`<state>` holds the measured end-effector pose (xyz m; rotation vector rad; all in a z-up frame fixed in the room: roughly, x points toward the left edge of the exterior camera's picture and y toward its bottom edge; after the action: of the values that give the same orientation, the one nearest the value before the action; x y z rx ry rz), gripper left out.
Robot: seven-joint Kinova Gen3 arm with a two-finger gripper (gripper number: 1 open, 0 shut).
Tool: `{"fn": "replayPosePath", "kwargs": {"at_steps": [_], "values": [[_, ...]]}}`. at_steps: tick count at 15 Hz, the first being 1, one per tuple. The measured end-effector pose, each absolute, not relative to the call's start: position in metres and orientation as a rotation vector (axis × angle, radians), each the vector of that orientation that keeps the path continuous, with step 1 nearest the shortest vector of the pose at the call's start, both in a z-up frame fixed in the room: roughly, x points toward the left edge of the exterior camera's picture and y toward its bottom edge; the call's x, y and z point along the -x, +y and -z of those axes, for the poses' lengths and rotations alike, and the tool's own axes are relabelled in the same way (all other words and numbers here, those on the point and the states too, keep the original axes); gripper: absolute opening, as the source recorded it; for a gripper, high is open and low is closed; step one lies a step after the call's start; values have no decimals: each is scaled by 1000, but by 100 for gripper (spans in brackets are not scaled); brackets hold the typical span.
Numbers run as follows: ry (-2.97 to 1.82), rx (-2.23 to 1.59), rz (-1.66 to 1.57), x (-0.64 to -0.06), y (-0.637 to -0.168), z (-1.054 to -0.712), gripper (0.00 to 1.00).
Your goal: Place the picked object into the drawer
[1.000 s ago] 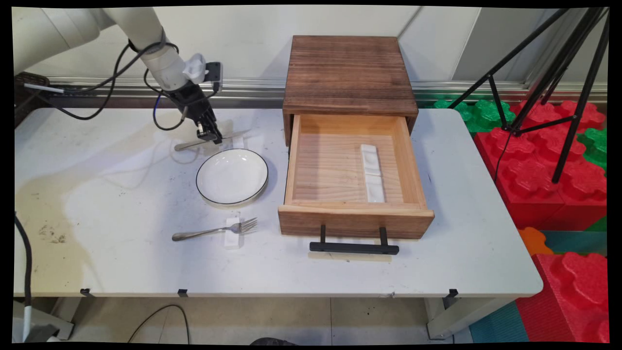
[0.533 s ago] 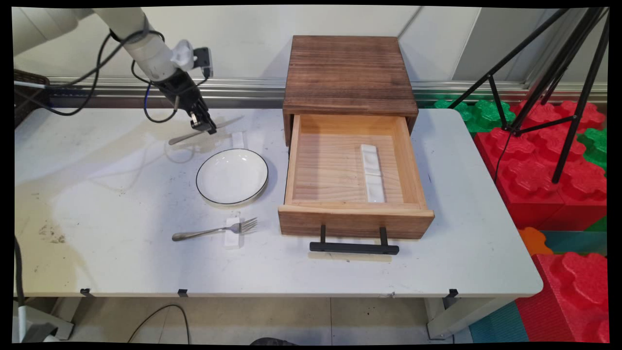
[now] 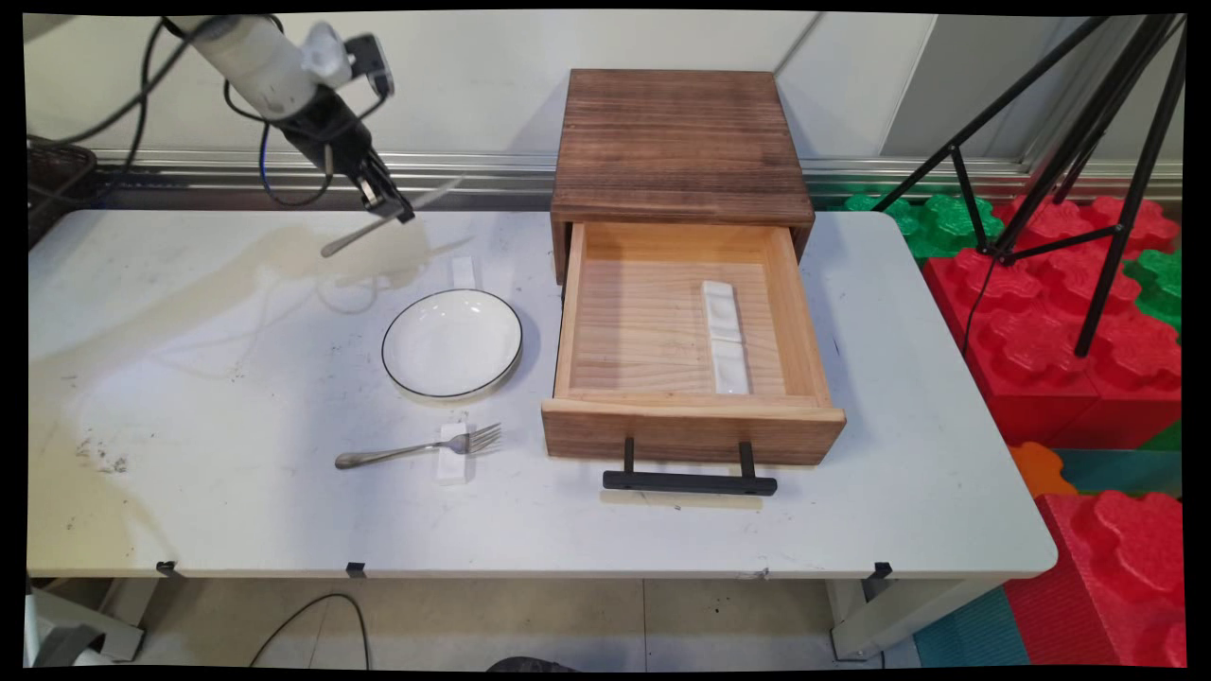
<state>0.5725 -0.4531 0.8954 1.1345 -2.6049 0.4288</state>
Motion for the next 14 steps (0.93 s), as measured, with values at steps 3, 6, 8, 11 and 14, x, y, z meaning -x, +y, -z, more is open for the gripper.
{"fn": "replayPosePath", "kwargs": {"at_steps": [3,6,8,11,14], "values": [[-2558,-1165,-473,-568,-446,-919,0],[-2526,-1149,-527,-556,-438,-949,0],[-2512,-1118,-564,-544,-431,-969,0],[-2503,-1078,-599,-527,-423,-989,0],[-2496,-1029,-617,-502,-408,-1009,0]]}}
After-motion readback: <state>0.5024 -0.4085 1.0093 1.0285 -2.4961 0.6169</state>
